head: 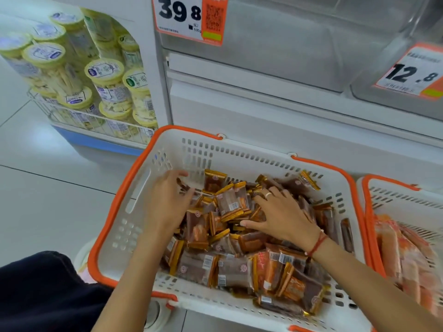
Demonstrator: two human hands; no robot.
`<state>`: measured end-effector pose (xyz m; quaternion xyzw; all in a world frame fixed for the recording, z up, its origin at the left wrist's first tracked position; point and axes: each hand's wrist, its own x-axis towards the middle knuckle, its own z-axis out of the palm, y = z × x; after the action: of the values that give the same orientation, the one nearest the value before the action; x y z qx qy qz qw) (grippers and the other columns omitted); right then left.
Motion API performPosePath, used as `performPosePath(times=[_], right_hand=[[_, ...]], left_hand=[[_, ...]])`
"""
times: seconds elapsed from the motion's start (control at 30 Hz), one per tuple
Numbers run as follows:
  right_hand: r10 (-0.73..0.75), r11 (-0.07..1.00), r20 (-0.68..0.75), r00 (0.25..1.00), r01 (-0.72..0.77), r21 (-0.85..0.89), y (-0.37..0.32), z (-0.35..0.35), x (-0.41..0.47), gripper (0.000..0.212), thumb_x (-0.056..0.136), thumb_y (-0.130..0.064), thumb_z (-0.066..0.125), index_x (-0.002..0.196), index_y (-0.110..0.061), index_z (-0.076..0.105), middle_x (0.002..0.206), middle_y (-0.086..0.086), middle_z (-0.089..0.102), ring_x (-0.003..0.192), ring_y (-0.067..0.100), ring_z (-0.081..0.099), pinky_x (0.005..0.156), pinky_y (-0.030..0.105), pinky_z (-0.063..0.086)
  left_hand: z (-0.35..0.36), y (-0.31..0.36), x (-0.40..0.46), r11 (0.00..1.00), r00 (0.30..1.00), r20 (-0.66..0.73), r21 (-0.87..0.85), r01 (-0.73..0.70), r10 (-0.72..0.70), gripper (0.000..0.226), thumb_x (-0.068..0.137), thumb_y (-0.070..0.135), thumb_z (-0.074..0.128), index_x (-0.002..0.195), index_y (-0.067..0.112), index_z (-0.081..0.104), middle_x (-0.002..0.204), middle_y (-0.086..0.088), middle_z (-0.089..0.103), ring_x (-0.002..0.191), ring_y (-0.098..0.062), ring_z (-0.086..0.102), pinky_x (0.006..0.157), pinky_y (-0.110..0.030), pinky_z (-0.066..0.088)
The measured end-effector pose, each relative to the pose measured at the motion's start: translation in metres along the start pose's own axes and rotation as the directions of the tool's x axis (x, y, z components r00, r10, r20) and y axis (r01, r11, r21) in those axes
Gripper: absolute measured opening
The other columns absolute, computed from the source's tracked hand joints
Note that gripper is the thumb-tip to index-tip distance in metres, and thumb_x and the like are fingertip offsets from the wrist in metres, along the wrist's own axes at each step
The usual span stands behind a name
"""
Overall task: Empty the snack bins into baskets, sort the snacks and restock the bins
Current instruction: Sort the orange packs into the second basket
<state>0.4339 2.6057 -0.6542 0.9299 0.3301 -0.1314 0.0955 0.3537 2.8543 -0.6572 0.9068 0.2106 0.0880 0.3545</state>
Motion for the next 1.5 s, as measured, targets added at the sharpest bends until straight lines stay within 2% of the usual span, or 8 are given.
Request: performPosePath(times=[0.1, 0.27, 0.43, 0.73, 1.13, 1.3, 1.37, 1.5], right_hand=[[-0.051, 0.998, -0.127, 0.991, 0.054, 0.018, -0.019, -0.001, 0.024, 0.061, 0.095, -0.057, 0.026, 0.118, -0.016, 0.065, 0.125, 0.007, 0.060, 0.120, 0.026, 0.051, 0.098, 0.041, 0.041], [-0.138, 0.928, -0.002, 0.990, 0.131, 0.349, -0.063, 0.015, 0.077, 0.030, 0.103, -0.020, 0.037, 0.125, -0.012, 0.057, 0.120, 0.008, 0.059, 0.109, 0.028, 0.057, 0.081, 0.040, 0.049], [-0.063, 0.949, 0.308, 0.949, -0.038, 0.312, -0.086, 0.050, 0.116, 0.065, 0.101, -0.055, 0.021, 0.149, -0.014, 0.031, 0.151, 0.011, 0.039, 0.141, 0.031, 0.029, 0.116, 0.050, 0.010], [-0.398, 0.913, 0.294, 0.869, 0.344, 0.219, -0.051, 0.029, 0.070, 0.047, 0.101, -0.051, 0.027, 0.146, -0.039, 0.033, 0.159, -0.001, 0.022, 0.146, 0.023, 0.012, 0.117, 0.050, 0.005], [-0.481, 0.875, 0.229, 0.846, 0.446, 0.189, -0.032, 0.019, -0.016, 0.050, 0.101, -0.054, 0.020, 0.141, -0.034, 0.042, 0.155, -0.015, 0.030, 0.139, 0.013, 0.024, 0.110, 0.036, 0.024], [-0.277, 0.903, 0.206, 0.939, 0.181, 0.389, -0.040, 0.015, 0.007, 0.033, 0.103, -0.042, 0.031, 0.131, -0.028, 0.041, 0.122, -0.003, 0.060, 0.116, 0.017, 0.050, 0.093, 0.032, 0.038], [-0.212, 0.889, 0.208, 0.955, 0.100, 0.446, -0.050, 0.023, 0.028, 0.047, 0.100, -0.039, 0.045, 0.143, -0.024, 0.033, 0.108, -0.001, 0.065, 0.098, 0.018, 0.061, 0.078, 0.033, 0.048], [-0.180, 0.953, 0.344, 0.922, 0.076, 0.293, -0.065, 0.030, 0.069, 0.076, 0.082, -0.066, 0.058, 0.141, -0.020, 0.047, 0.128, 0.007, 0.058, 0.119, 0.027, 0.052, 0.094, 0.039, 0.047]], left_hand=[[-0.028, 0.008, 0.018, 0.987, 0.918, -0.392, 0.158, 0.004, 0.059, 0.045, 0.084, 0.017, 0.067, 0.128, 0.018, 0.054, 0.129, -0.005, 0.058, 0.121, -0.028, 0.047, 0.097, -0.043, 0.038], [-0.021, -0.025, 0.017, 0.925, 0.955, -0.270, 0.317, 0.208, -0.122, 0.069, 0.089, 0.026, 0.063, 0.148, 0.010, 0.032, 0.146, -0.015, 0.044, 0.130, -0.037, 0.042, 0.108, -0.050, 0.032], [-0.007, -0.030, 0.015, 0.887, 0.943, -0.326, 0.412, 0.210, -0.071, 0.068, 0.088, 0.034, 0.066, 0.145, 0.010, 0.038, 0.138, -0.014, 0.052, 0.122, -0.035, 0.050, 0.102, -0.046, 0.038], [-0.004, -0.027, 0.019, 0.864, 0.930, -0.358, 0.443, 0.241, -0.076, 0.061, 0.092, 0.040, 0.059, 0.142, 0.011, 0.039, 0.132, -0.012, 0.053, 0.115, -0.034, 0.051, 0.101, -0.043, 0.034], [-0.005, -0.027, 0.016, 0.857, 0.941, -0.333, 0.466, 0.222, -0.063, 0.063, 0.093, 0.038, 0.057, 0.145, 0.011, 0.034, 0.137, -0.013, 0.049, 0.119, -0.034, 0.047, 0.103, -0.044, 0.032], [-0.004, -0.028, 0.017, 0.858, 0.940, -0.334, 0.461, 0.227, -0.069, 0.063, 0.093, 0.039, 0.057, 0.145, 0.011, 0.033, 0.135, -0.013, 0.050, 0.119, -0.034, 0.048, 0.103, -0.044, 0.032], [-0.004, -0.028, 0.018, 0.862, 0.938, -0.339, 0.452, 0.229, -0.071, 0.063, 0.093, 0.038, 0.058, 0.144, 0.011, 0.035, 0.135, -0.014, 0.050, 0.119, -0.034, 0.049, 0.103, -0.044, 0.032], [-0.004, -0.027, 0.017, 0.874, 0.938, -0.341, 0.436, 0.214, -0.059, 0.062, 0.092, 0.036, 0.059, 0.143, 0.009, 0.037, 0.135, -0.014, 0.051, 0.119, -0.035, 0.049, 0.103, -0.044, 0.032]])
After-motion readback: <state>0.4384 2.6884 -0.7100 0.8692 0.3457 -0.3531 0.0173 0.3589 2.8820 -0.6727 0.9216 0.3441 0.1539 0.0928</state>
